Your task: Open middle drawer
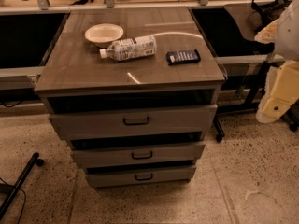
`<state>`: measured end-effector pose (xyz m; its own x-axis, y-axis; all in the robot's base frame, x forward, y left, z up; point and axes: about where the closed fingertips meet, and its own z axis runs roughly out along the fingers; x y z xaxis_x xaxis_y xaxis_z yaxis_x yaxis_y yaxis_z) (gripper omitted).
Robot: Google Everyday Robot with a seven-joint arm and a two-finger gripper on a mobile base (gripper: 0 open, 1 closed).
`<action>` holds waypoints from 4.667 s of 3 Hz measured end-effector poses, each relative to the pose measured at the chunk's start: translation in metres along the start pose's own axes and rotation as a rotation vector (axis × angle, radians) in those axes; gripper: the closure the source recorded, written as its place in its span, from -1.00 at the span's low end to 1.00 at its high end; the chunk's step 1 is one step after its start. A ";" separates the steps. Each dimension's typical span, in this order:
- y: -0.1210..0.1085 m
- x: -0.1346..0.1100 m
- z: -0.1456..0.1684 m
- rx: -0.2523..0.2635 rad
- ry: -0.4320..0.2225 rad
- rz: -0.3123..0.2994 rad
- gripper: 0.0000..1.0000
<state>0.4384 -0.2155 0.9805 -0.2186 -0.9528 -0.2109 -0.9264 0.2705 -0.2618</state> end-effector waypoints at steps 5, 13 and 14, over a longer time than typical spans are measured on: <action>0.039 -0.016 0.085 -0.159 -0.148 -0.151 -1.00; 0.099 -0.022 0.263 -0.332 -0.190 -0.228 -1.00; 0.111 -0.018 0.289 -0.358 -0.198 -0.238 -1.00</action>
Offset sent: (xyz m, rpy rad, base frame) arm -0.0062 0.0070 -0.0133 0.0015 0.0374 0.0206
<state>0.4284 -0.1284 0.6835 0.0433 -0.9285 -0.3688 -0.9987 -0.0503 0.0095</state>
